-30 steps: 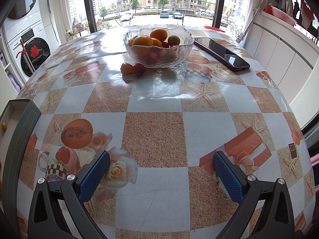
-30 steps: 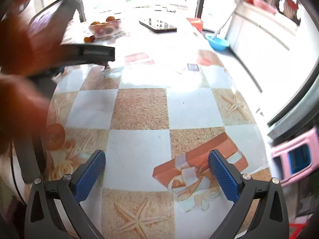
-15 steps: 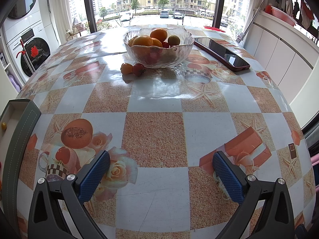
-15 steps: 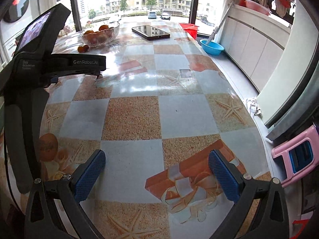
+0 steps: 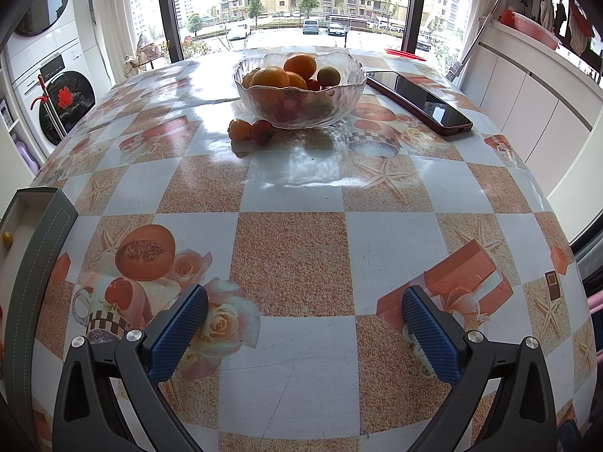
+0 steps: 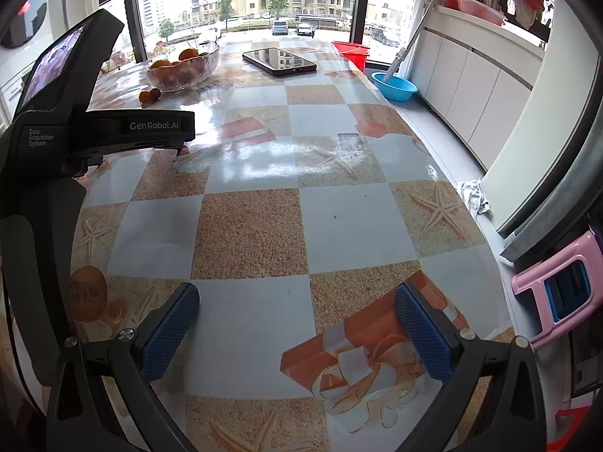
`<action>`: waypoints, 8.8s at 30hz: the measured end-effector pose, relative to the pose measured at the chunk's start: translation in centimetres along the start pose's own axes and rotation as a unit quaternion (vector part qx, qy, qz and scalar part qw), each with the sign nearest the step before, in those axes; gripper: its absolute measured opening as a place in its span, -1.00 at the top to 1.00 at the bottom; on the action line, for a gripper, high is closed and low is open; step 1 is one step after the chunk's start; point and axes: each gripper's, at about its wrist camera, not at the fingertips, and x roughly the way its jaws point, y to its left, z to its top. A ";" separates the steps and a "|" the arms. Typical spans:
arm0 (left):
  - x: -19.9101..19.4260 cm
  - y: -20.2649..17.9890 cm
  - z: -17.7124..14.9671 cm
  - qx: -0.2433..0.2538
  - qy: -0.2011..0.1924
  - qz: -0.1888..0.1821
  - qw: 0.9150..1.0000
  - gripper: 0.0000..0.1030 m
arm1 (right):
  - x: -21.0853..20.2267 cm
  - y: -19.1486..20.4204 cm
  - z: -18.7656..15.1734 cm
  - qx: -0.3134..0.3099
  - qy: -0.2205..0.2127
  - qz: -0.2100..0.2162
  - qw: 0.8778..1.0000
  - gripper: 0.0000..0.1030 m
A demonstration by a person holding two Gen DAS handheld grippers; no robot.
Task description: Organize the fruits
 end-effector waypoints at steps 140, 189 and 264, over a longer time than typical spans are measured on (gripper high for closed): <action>0.0 0.1 0.0 0.000 -0.001 0.001 1.000 -1.00 | 0.7 3.7 1.3 0.016 -0.006 -0.007 1.000 -1.00; -4.2 15.4 -4.8 -0.019 0.016 0.013 1.000 -1.00 | 6.1 12.6 11.0 -0.057 0.065 0.102 0.991 -1.00; -14.2 28.2 -7.6 -0.075 -0.053 0.064 0.994 -0.64 | -2.5 25.2 9.6 -0.123 0.027 0.191 0.973 -0.99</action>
